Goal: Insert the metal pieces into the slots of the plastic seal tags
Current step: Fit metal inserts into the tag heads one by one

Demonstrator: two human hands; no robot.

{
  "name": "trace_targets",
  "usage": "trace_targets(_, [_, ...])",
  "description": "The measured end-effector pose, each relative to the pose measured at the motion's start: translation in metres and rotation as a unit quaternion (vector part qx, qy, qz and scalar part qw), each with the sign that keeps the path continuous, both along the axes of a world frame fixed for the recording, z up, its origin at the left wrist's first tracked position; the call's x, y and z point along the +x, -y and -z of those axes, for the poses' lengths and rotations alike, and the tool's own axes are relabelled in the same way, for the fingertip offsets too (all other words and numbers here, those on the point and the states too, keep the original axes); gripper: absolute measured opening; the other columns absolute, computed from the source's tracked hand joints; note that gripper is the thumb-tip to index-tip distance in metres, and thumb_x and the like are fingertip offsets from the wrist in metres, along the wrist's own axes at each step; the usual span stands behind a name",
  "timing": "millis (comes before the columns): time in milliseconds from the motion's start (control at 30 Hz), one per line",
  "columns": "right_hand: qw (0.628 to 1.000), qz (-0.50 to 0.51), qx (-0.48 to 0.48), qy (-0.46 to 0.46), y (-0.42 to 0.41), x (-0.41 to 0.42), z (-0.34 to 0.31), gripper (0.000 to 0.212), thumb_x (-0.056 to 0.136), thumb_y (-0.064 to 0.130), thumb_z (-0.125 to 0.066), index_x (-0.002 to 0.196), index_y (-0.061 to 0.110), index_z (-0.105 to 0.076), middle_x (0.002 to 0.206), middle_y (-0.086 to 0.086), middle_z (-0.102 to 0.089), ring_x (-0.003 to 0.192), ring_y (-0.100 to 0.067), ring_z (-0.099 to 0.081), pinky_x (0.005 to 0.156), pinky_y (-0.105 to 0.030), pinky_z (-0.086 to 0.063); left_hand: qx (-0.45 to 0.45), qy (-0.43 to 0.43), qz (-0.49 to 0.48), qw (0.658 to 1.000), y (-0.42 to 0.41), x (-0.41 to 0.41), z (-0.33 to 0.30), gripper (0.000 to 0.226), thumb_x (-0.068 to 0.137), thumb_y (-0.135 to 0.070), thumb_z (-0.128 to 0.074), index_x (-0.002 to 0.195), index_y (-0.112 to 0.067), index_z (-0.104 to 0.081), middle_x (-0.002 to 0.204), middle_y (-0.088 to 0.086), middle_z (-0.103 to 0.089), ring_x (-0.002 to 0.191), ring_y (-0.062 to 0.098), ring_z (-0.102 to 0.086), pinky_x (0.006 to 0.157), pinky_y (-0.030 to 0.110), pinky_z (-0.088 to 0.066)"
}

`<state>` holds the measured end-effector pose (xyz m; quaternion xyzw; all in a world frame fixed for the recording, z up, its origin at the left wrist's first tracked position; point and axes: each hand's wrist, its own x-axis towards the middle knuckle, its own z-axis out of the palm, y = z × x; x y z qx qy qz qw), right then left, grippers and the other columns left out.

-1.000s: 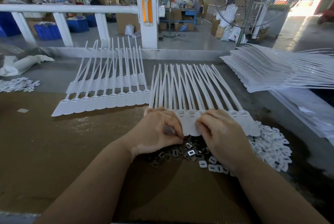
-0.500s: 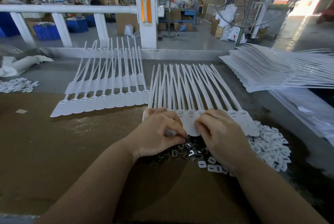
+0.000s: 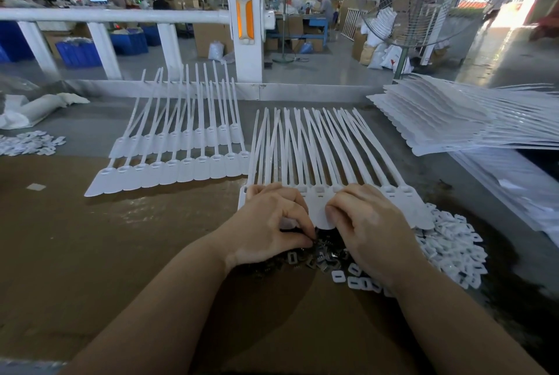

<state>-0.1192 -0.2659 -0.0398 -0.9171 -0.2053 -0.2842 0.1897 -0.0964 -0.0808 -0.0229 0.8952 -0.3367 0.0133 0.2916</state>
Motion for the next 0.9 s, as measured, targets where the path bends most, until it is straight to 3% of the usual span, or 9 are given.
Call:
trace_targets(133, [1.0, 0.001, -0.001, 0.007, 0.0, 0.001, 0.001, 0.015, 0.087, 0.014, -0.054, 0.077, 0.008, -0.064, 0.079, -0.001, -0.061, 0.078, -0.018, -0.055, 0.073, -0.029, -0.046, -0.062, -0.027, -0.03, 0.997, -0.001, 0.003, -0.002, 0.015, 0.076, -0.03, -0.073, 0.069, -0.04, -0.065, 0.086, -0.016, -0.059, 0.095, -0.001, -0.05, 0.098, 0.032, -0.034])
trace_targets(200, [1.0, -0.002, -0.002, 0.009, 0.0, 0.001, 0.001, 0.015, 0.087, 0.014, -0.055, 0.078, 0.008, -0.064, 0.079, -0.001, -0.06, 0.078, -0.017, -0.055, 0.073, -0.029, -0.045, -0.093, -0.042, -0.056, 0.993, -0.004, 0.007, -0.004, 0.009, 0.079, -0.025, -0.072, 0.074, -0.033, -0.068, 0.089, -0.012, -0.06, 0.091, 0.002, -0.053, 0.09, 0.027, -0.04])
trace_targets(300, [1.0, -0.003, -0.003, 0.006, 0.001, 0.001, 0.001, 0.011, 0.088, 0.011, -0.058, 0.079, 0.008, -0.064, 0.081, -0.002, -0.061, 0.079, -0.018, -0.055, 0.074, -0.031, -0.047, -0.11, -0.059, -0.098, 0.987, -0.009, 0.014, -0.007, 0.009, 0.085, -0.02, -0.066, 0.08, -0.026, -0.069, 0.091, -0.004, -0.062, 0.084, 0.004, -0.055, 0.076, 0.01, -0.039])
trace_targets(433, [1.0, -0.001, -0.007, -0.001, 0.001, 0.001, 0.001, 0.01, 0.088, 0.011, -0.059, 0.08, 0.008, -0.065, 0.081, -0.002, -0.061, 0.08, -0.018, -0.055, 0.074, -0.03, -0.046, -0.098, -0.066, -0.164, 0.979, -0.013, 0.028, -0.013, 0.008, 0.089, -0.018, -0.061, 0.085, -0.021, -0.068, 0.085, -0.012, -0.061, 0.082, 0.004, -0.055, 0.073, 0.009, -0.04])
trace_targets(600, [1.0, -0.002, -0.006, -0.003, 0.001, 0.001, 0.001, 0.008, 0.087, 0.009, -0.06, 0.08, 0.008, -0.064, 0.081, -0.002, -0.061, 0.08, -0.017, -0.055, 0.074, -0.029, -0.045, -0.014, -0.053, -0.196, 0.979, -0.009, 0.041, -0.021, 0.014, 0.092, -0.019, -0.058, 0.095, -0.015, -0.071, 0.093, -0.004, -0.067, 0.086, 0.014, -0.063, 0.084, 0.029, -0.049])
trace_targets(767, [1.0, -0.002, 0.002, -0.013, 0.001, 0.002, 0.001, 0.015, 0.089, 0.014, -0.054, 0.08, 0.008, -0.064, 0.082, -0.001, -0.061, 0.08, -0.015, -0.053, 0.074, -0.026, -0.042, 0.062, -0.053, -0.181, 0.98, -0.007, 0.05, -0.029, 0.017, 0.092, -0.015, -0.057, 0.097, -0.013, -0.073, 0.096, 0.002, -0.07, 0.087, 0.019, -0.064, 0.085, 0.035, -0.052])
trace_targets(900, [1.0, -0.004, 0.006, -0.022, 0.001, 0.001, -0.001, 0.02, 0.089, 0.018, -0.049, 0.08, 0.009, -0.064, 0.082, 0.0, -0.061, 0.079, -0.015, -0.052, 0.073, -0.026, -0.042, 0.095, -0.043, -0.163, 0.981, -0.006, 0.056, -0.034, 0.016, 0.09, -0.016, -0.06, 0.098, -0.013, -0.073, 0.09, -0.004, -0.067, 0.083, 0.013, -0.06, 0.077, 0.026, -0.048])
